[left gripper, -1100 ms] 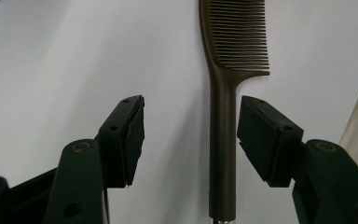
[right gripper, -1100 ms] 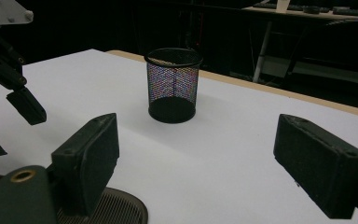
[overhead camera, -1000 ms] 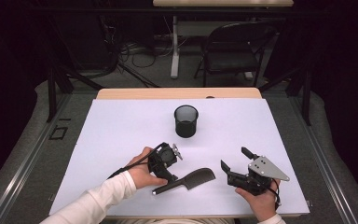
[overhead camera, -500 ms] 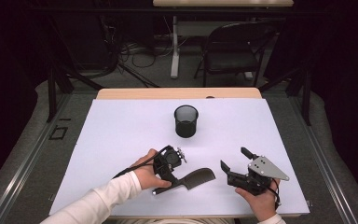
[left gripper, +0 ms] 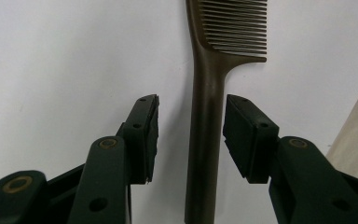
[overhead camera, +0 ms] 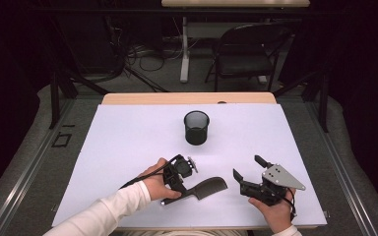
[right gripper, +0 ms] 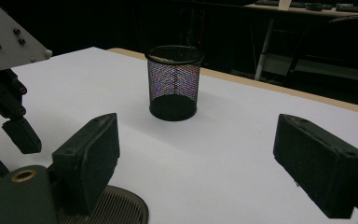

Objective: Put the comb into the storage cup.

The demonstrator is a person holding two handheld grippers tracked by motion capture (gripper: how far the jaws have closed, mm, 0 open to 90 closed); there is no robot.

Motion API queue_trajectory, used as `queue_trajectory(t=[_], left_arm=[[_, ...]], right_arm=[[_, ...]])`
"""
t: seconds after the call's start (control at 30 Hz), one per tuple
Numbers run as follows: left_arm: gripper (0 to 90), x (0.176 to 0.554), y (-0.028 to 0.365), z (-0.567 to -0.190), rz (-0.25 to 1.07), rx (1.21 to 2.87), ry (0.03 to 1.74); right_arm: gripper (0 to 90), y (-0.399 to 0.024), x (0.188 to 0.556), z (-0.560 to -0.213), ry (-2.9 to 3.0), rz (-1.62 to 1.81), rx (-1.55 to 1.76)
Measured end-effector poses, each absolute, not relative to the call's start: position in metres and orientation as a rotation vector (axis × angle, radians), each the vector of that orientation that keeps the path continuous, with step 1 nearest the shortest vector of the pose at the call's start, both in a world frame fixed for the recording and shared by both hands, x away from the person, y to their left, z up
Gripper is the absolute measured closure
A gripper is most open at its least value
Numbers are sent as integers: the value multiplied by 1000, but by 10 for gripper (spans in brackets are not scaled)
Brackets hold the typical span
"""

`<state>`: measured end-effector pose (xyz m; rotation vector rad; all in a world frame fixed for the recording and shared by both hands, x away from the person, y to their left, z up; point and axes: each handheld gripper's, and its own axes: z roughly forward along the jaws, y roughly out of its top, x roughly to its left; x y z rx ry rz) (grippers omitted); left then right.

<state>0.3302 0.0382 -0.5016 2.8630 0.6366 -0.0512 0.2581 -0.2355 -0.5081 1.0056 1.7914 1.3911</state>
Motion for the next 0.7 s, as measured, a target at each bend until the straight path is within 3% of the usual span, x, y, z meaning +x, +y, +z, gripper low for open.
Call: queue_trajectory(t=[0.7], left_arm=[[661, 326, 31, -511, -80, 2918, 626]], right_arm=[[144, -236, 258, -508, 1793, 1392, 1009]])
